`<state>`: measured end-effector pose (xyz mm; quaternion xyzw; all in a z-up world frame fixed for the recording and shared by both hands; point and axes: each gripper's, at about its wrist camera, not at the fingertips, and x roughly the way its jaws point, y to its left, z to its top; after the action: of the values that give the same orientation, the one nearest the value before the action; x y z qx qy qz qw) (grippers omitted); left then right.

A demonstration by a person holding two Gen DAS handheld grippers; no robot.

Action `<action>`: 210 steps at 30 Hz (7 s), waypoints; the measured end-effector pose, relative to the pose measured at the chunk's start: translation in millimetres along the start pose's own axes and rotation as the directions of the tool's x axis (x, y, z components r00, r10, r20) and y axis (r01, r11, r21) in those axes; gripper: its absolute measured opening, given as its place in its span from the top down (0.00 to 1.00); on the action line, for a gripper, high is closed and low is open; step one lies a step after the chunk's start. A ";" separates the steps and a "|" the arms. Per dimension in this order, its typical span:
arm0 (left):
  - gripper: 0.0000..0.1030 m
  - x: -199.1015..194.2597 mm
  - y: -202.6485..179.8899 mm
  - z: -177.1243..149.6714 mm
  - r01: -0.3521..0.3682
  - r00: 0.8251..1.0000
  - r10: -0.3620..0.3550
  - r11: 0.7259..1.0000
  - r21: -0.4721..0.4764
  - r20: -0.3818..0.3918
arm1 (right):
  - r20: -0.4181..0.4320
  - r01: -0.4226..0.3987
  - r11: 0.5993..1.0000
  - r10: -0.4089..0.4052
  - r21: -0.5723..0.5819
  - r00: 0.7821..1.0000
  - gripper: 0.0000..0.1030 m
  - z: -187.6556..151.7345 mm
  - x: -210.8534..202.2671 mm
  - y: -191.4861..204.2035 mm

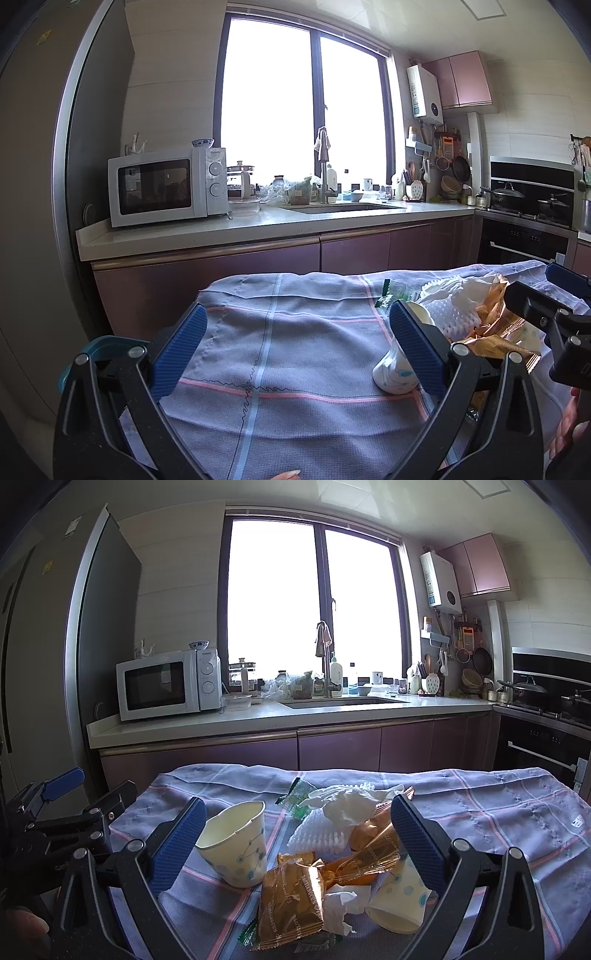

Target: Collect trash

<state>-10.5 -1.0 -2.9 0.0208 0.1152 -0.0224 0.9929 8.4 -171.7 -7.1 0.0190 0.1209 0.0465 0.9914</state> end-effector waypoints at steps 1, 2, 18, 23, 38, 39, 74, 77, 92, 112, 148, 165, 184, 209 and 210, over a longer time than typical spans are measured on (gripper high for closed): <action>0.05 0.8 -1.0 -0.3 0.000 1.000 0.000 1.000 0.003 -0.002 | -0.001 -0.001 1.000 0.001 0.001 1.000 0.06 -0.3 0.8 -0.5; 0.05 1.7 -1.9 -0.7 0.003 1.000 -0.003 1.000 0.006 -0.004 | -0.003 -0.002 1.000 0.002 0.002 1.000 0.06 -0.7 1.4 -1.4; 0.06 50.9 -22.6 -0.2 0.230 0.958 -0.221 0.973 0.029 -0.181 | -0.144 -0.046 0.997 0.055 0.060 0.988 0.14 -19.4 16.0 -27.2; 0.19 69.4 -35.8 -3.3 0.309 0.923 -0.289 0.950 0.039 -0.255 | -0.213 -0.089 0.993 0.103 0.073 0.972 0.30 -30.8 20.0 -30.0; 0.48 73.1 -58.0 -26.1 0.456 0.840 -0.412 0.889 0.047 -0.354 | -0.254 -0.128 0.990 0.138 0.054 0.957 0.54 -38.2 -1.8 -26.3; 0.50 73.6 -59.4 -27.8 0.459 0.837 -0.413 0.887 0.049 -0.359 | -0.262 -0.132 0.990 0.143 0.058 0.954 0.57 -39.7 -2.2 -26.0; 0.96 17.6 111.8 5.5 0.154 0.956 -0.161 0.987 -0.051 -0.243 | -0.233 -0.523 0.846 0.533 0.106 0.814 0.97 6.2 43.6 71.7; 0.96 10.6 145.6 8.9 0.057 0.969 -0.067 0.997 -0.049 -0.237 | -0.238 -0.591 0.801 0.595 0.095 0.767 0.97 12.8 57.5 102.1; 0.96 50.5 279.7 -28.7 -0.242 0.909 0.207 0.969 -0.053 -0.361 | -0.404 -0.729 0.672 0.707 0.130 0.580 0.97 17.6 152.7 241.3; 0.93 128.2 310.3 -89.7 -0.287 0.829 0.222 0.957 -0.049 -0.514 | -0.616 -0.672 0.725 0.600 0.148 0.511 0.74 -22.1 220.1 323.6; 0.56 69.0 30.3 -14.6 0.460 0.839 -0.453 0.886 -0.050 -0.302 | -0.286 -0.205 0.975 0.222 0.089 0.932 0.52 17.5 46.8 -25.1; 0.54 82.4 -60.6 -30.5 0.631 0.705 -0.582 0.775 -0.015 -0.406 | -0.283 -0.064 0.988 0.101 0.138 0.954 0.52 -0.5 36.0 -90.6; 0.46 88.9 -83.3 -53.9 0.690 0.590 -0.626 0.719 -0.084 -0.510 | -0.339 0.010 0.973 0.071 0.232 0.938 0.43 -28.0 30.4 -114.6; 0.87 97.7 -82.5 -55.4 0.706 0.519 -0.675 0.684 -0.182 -0.524 | -0.323 0.038 0.918 0.100 0.395 0.941 0.59 -40.1 12.5 -153.1; 0.87 95.6 -81.6 -53.8 0.711 0.519 -0.678 0.681 -0.178 -0.520 | -0.324 0.045 0.919 0.092 0.391 0.942 0.59 -39.5 11.2 -153.7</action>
<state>66.3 -83.8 -80.1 0.0070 0.3915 -0.4126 0.8225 23.2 -322.5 -55.6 0.2108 0.2948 0.0361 0.9313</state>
